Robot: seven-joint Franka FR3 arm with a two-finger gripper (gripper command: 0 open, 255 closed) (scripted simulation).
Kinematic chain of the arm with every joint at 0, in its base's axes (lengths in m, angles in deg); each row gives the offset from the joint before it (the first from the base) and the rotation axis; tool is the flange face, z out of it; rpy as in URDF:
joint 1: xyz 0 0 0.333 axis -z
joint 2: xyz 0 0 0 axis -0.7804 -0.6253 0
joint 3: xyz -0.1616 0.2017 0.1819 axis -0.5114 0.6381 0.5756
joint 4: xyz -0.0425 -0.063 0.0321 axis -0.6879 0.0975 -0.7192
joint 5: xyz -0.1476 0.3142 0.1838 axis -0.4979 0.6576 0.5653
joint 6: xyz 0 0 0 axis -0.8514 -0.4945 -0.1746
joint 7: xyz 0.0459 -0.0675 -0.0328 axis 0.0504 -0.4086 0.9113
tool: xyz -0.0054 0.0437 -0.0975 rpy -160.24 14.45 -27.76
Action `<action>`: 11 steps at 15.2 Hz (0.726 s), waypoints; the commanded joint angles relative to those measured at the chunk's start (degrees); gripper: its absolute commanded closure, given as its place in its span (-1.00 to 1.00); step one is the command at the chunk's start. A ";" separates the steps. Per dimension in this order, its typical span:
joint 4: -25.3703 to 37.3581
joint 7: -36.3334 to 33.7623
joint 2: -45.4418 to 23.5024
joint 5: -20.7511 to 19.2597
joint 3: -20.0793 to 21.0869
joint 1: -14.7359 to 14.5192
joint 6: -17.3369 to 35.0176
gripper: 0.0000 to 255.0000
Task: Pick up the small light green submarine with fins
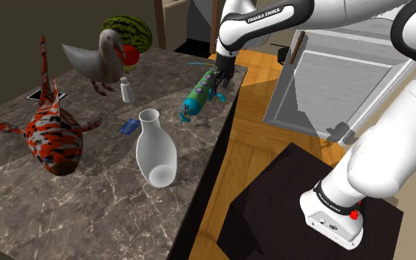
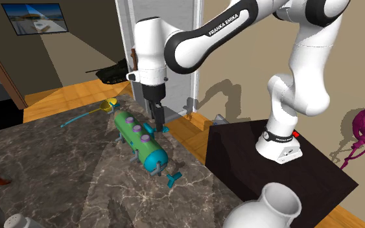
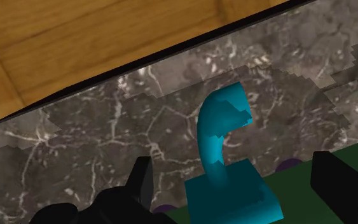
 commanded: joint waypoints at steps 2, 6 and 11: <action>-1.29 0.28 -1.09 0.23 0.04 -0.02 2.40 -1.00; -1.83 0.38 -1.68 0.35 0.08 -0.05 3.52 1.00; -1.87 0.40 -1.72 0.36 0.08 -0.04 3.60 1.00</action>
